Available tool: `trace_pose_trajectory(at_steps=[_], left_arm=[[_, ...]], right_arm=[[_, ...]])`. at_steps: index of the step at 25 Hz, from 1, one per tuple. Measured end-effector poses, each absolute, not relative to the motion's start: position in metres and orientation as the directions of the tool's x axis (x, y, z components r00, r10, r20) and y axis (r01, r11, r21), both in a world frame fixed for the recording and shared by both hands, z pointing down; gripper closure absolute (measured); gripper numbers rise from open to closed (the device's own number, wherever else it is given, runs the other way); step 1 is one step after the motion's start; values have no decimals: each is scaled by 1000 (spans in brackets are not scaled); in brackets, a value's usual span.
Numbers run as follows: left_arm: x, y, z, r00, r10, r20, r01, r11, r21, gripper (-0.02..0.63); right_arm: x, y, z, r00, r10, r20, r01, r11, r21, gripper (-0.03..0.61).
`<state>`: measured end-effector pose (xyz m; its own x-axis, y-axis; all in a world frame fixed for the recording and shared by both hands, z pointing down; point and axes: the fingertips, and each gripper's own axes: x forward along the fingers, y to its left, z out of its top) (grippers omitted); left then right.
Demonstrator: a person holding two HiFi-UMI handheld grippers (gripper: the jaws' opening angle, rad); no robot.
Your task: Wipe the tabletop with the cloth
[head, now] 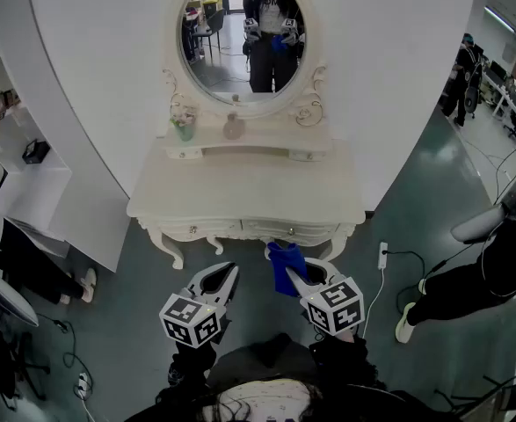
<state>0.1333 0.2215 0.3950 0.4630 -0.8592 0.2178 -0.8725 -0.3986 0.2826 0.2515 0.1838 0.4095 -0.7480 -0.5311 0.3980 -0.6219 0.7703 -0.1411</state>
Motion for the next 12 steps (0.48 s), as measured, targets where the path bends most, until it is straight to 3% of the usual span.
trace_pose_trajectory(at_steps=[12], left_arm=[[121,243,392,487,-846,217,-863,-430,264,614]], right_arm=[[236,205,404,-738,-560,375,-648,744,-163,502]])
